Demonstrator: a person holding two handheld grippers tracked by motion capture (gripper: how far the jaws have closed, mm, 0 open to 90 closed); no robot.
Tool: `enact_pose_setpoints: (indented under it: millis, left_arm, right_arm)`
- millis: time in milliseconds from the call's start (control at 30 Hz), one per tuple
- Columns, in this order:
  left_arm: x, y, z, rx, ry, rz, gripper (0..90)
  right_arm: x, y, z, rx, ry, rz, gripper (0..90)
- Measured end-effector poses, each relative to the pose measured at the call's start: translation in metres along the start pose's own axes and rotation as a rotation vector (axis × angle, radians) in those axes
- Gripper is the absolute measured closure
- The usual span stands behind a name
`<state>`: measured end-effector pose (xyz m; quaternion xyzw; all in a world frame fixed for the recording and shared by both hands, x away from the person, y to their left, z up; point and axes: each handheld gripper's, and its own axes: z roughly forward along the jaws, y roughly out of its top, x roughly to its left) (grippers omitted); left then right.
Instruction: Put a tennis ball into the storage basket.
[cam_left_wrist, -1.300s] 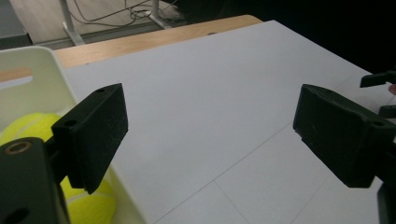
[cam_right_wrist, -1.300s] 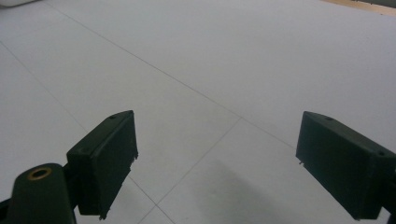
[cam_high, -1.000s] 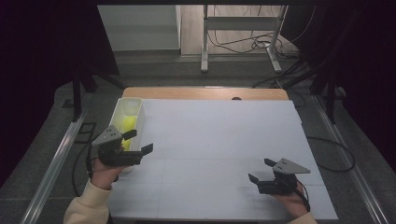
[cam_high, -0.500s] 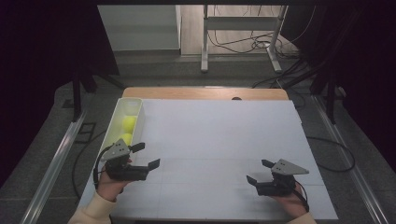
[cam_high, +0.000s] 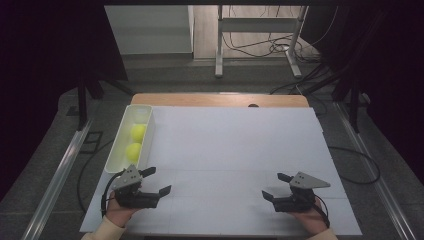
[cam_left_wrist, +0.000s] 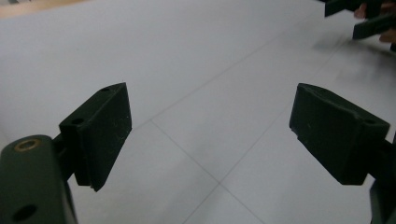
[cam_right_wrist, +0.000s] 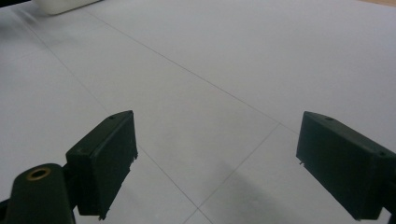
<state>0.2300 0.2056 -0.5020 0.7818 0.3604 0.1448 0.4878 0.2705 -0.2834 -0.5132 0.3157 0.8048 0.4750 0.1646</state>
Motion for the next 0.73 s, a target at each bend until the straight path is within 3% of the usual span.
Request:
enact_pose_setpoints:
  millis: [200,467,733]
  left_arm:
    - [0.0,-0.004,0.012,0.036,-0.007,0.012,13.3]
    - [0.005,-0.004,0.013,0.026,-0.01,-0.025,13.4]
    - [0.006,-0.004,0.016,0.033,-0.014,-0.022,13.4]
  right_arm:
    - [0.0,-0.001,-0.002,-0.003,0.009,-0.003,12.4]
    - [0.0,-0.001,-0.002,0.005,0.007,-0.012,12.4]
    - [0.001,-0.002,-0.004,0.005,0.007,-0.02,12.4]
